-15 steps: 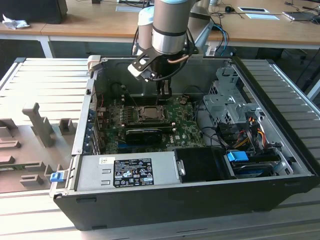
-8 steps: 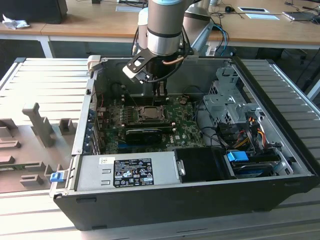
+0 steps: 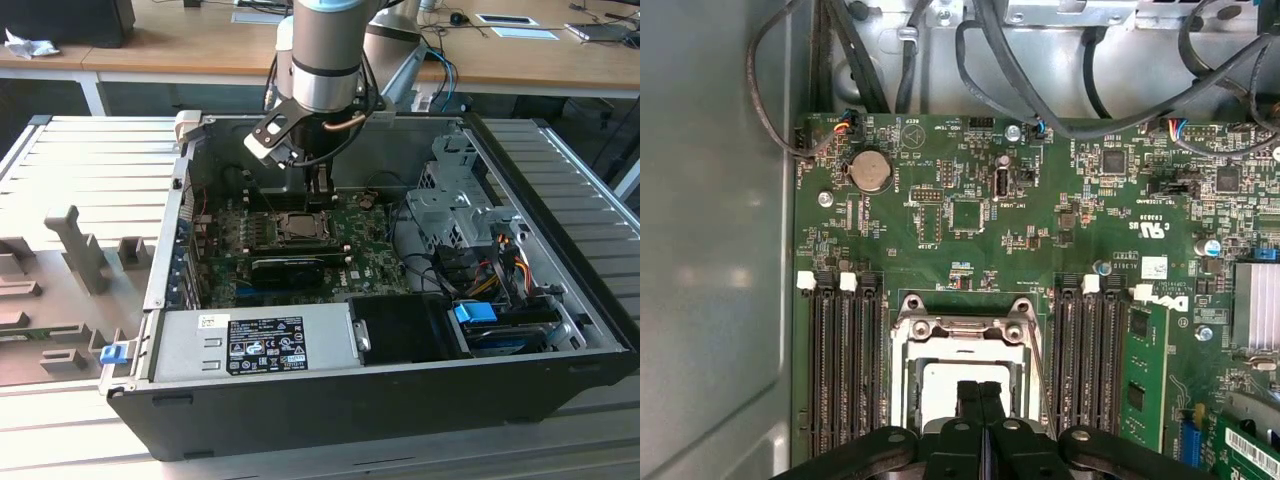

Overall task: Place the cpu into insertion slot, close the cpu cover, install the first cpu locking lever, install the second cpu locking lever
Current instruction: 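Close the cpu cover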

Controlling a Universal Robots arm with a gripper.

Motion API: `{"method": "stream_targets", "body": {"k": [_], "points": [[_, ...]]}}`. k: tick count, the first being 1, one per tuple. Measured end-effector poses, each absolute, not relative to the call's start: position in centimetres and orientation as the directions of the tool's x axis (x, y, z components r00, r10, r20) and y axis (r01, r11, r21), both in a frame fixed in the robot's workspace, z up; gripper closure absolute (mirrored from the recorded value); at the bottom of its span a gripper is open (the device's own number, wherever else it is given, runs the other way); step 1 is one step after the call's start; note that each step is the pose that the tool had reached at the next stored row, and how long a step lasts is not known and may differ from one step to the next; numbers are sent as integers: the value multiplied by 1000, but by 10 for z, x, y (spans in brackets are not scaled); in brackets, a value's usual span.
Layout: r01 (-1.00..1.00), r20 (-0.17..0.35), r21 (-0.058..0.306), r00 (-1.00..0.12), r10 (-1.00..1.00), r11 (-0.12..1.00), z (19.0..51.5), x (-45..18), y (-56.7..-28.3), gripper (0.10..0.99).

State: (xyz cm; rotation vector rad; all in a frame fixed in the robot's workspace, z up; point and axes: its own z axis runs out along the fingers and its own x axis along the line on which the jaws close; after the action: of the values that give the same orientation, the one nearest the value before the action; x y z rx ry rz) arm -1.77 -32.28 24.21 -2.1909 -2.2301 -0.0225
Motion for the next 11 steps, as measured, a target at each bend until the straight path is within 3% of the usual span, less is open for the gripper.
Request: {"method": "stream_targets", "body": {"k": [11], "points": [[1000,21,4,-21,1000,21,242,-24,-323,980]]}}
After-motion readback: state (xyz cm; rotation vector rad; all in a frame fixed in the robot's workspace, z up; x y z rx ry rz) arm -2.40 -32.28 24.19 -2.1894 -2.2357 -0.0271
